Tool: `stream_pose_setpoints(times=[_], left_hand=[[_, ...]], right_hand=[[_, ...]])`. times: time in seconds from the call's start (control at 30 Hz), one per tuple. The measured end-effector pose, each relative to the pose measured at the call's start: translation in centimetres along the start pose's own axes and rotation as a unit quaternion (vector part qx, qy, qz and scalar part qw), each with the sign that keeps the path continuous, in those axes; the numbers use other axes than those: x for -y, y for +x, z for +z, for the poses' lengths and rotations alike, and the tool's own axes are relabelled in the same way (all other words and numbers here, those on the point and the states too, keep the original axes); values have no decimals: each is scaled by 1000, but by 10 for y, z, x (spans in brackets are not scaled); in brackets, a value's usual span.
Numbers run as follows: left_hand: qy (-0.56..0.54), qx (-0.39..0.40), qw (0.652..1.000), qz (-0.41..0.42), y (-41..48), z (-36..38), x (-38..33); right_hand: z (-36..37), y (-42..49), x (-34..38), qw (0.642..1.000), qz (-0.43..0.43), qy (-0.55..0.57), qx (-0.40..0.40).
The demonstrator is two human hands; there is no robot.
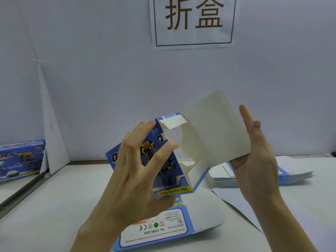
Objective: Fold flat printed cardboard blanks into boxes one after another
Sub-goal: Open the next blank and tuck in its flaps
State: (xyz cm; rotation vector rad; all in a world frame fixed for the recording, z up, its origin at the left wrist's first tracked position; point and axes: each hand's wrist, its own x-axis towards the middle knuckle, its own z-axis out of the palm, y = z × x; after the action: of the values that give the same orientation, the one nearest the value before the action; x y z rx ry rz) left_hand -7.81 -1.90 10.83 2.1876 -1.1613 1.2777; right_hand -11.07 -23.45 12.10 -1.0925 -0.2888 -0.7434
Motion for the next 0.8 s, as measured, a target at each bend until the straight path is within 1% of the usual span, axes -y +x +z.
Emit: stream_pose_setpoints(times=[0.03, 0.1, 0.17, 0.27, 0.3, 0.37, 0.47, 0.57, 0.63, 0.73, 0.8], left_hand=[[2, 0, 1000, 2, 0, 0, 0], [6, 2, 1000, 9, 1, 2, -1], [7, 6, 1000, 14, 1, 5, -2], [9, 11, 1000, 12, -1, 8, -2], [6, 12, 1000, 6, -1, 8, -2], [3, 12, 1000, -2, -2, 9, -1], [12, 14, 1000, 17, -2, 11, -1], [27, 20, 999, 35, -2, 14, -6], [27, 11, 999, 32, 0, 14, -7], [23, -4, 1000, 19, 0, 12, -5], [28, -4, 1000, 8, -1, 12, -4]], right_hand=[[-1, 1, 3, 999, 35, 21, 10], [-1, 2, 6, 992, 104, 38, 62], [-2, 2, 4, 986, 141, 26, 87], [-5, 2, -2, 989, 103, -88, 55], [-6, 3, -2, 988, 97, -109, 48], [-7, 4, 0, 986, 105, -119, 46], [-6, 2, 6, 985, 109, -126, 35], [-2, -1, 4, 985, 57, -160, 16], [-1, -1, 4, 984, 33, -176, 0], [1, -2, 5, 980, 23, -197, 25], [5, -4, 6, 977, 21, -195, 78]])
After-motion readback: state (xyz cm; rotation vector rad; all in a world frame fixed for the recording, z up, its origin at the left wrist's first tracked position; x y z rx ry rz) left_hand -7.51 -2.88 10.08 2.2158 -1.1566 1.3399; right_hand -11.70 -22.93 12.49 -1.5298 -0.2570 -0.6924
